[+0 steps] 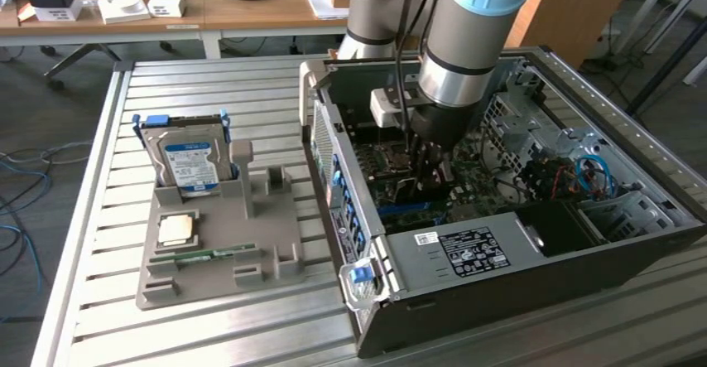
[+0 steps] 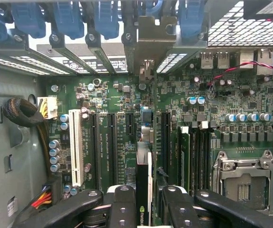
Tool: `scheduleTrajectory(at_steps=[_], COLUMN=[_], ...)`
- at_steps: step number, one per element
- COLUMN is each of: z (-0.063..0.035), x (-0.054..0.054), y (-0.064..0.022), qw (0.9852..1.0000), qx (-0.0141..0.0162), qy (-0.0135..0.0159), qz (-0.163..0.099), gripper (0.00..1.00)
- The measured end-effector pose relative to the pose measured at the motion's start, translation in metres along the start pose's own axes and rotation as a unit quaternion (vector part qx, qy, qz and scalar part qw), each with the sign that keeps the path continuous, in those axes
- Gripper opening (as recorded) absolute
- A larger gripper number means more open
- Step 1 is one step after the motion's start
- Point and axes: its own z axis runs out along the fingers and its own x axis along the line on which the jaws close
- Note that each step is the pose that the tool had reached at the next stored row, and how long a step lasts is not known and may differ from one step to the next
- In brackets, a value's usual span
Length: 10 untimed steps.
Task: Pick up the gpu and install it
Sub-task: 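Insert the gpu into the slot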
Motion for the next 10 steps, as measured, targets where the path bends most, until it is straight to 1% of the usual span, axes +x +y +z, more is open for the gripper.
scheduleTrajectory(at_steps=[4,7,10], z=[0.0,0.0,0.0], x=[0.0,0.0,0.0], y=[0.0,0.0,0.0], qw=[1.0,1.0,1.0], qx=[0.0,0.0001,0.0002], qy=[0.0004,0.0022,0.0033], qz=[0.004,0.004,0.004], gripper=[0.26,0.26,0.26])
